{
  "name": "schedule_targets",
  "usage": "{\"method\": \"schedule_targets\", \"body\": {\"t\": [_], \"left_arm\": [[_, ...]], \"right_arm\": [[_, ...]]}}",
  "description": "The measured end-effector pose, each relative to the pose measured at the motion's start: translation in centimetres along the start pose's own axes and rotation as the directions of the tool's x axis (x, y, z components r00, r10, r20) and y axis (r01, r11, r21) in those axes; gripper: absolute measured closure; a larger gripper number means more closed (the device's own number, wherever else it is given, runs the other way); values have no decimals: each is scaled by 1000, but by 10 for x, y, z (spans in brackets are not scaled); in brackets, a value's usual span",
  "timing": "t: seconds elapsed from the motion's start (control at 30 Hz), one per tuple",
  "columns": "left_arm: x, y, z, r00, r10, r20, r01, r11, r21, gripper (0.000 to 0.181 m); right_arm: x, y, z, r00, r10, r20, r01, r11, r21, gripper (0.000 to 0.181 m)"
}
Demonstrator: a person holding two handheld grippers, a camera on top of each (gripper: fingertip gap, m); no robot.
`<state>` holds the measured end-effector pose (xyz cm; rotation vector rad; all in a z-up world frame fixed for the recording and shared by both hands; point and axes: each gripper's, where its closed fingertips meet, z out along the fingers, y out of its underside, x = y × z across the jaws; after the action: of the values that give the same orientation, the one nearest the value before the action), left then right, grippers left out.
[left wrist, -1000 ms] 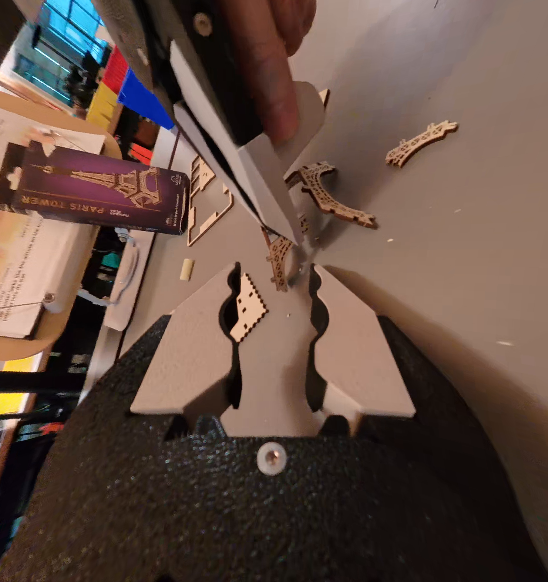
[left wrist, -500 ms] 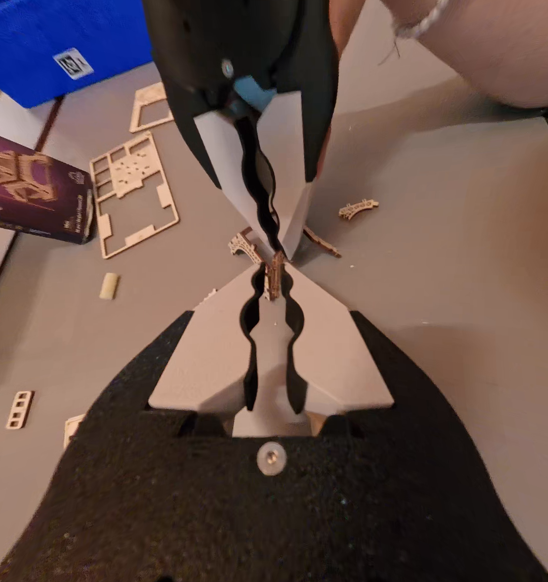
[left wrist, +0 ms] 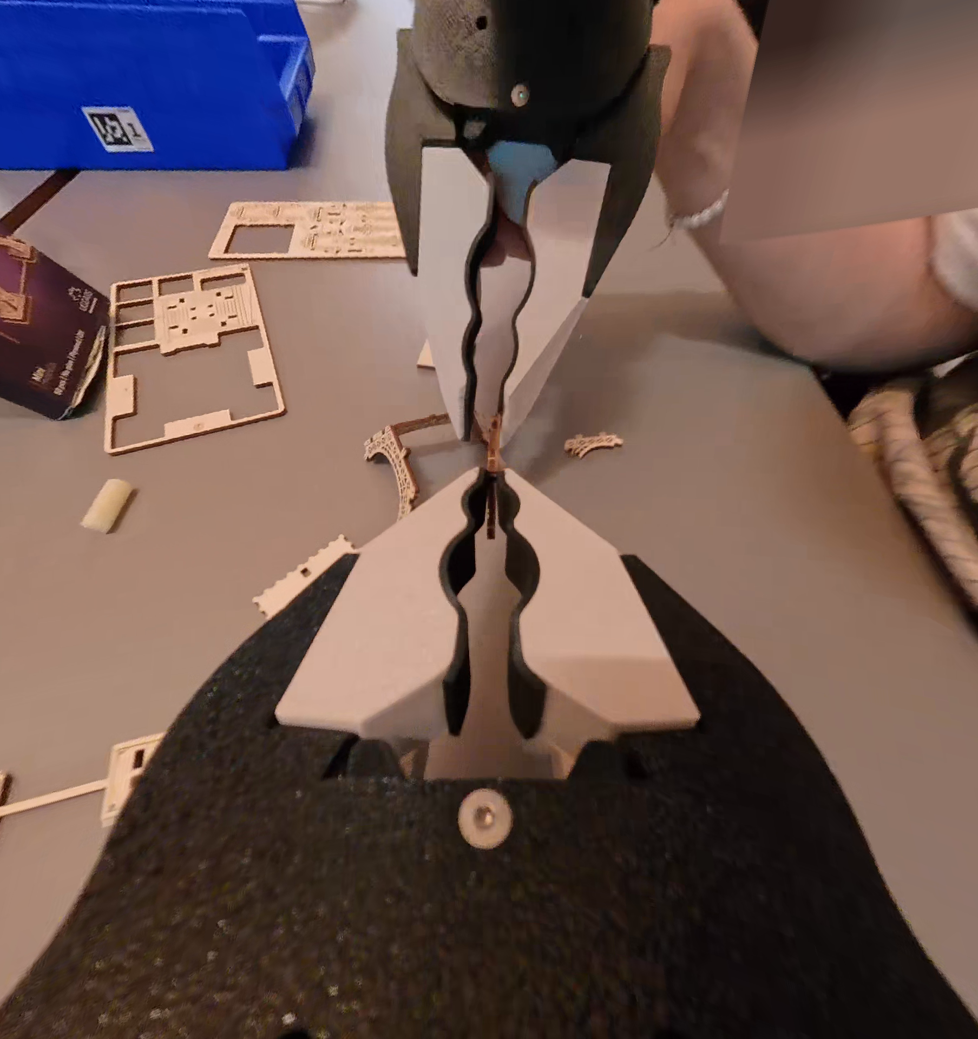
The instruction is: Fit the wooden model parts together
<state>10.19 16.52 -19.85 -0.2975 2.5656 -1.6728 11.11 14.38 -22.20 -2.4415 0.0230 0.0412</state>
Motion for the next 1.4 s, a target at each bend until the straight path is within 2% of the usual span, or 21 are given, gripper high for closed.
{"method": "schedule_targets", "body": {"t": [0.07,0.17,0.4,0.57,0.7,0.77,0.83,0.87,0.93,1.0,1.07,1.1,1.2,1.3,1.4], "left_arm": [[1,-2,-2,999,-16,-31,17,999,37,181],[2,-4,-3,998,-18,-52,22,998,67,181],[-2,3,0,999,15,-38,-14,999,34,181],[4,0,4,997,33,-64,-30,998,47,181],[-4,2,4,999,50,-18,-50,998,29,180],[-18,6,3,990,117,74,-116,993,-30,164],[-33,18,5,967,211,144,-187,969,-162,150],[-38,25,7,958,248,142,-212,950,-230,149],[-40,36,13,954,285,97,-241,917,-318,159],[-46,41,17,956,281,83,-236,906,-350,169],[-42,44,22,961,270,60,-233,906,-354,175],[-39,44,25,960,274,55,-239,907,-348,172],[-42,47,33,946,303,117,-241,897,-372,163],[-49,44,35,905,366,219,-261,881,-394,180],[-49,41,32,883,345,318,-208,896,-393,181]], "right_arm": [[-4,-13,-9,1000,-21,21,19,995,102,175],[-7,-17,-15,999,-33,35,27,989,148,181],[-12,-15,-17,997,-11,82,-5,981,192,169],[-14,-18,-12,995,-9,98,-10,981,196,180],[-9,-18,-11,996,12,84,-28,981,190,180],[-3,-17,-13,993,84,80,-99,976,194,181],[4,-13,-13,985,159,73,-170,967,190,181],[6,-11,-13,978,194,80,-206,961,183,181],[6,-11,-13,964,244,105,-260,948,185,181],[2,-10,-13,951,279,133,-299,939,171,181],[9,-2,-12,952,297,76,-305,942,140,181],[13,3,-12,950,310,45,-313,942,117,181],[14,5,-15,949,312,47,-316,940,126,181],[18,0,-25,950,311,34,-312,933,177,181],[33,-1,-40,939,342,-35,-324,915,242,181]]}}
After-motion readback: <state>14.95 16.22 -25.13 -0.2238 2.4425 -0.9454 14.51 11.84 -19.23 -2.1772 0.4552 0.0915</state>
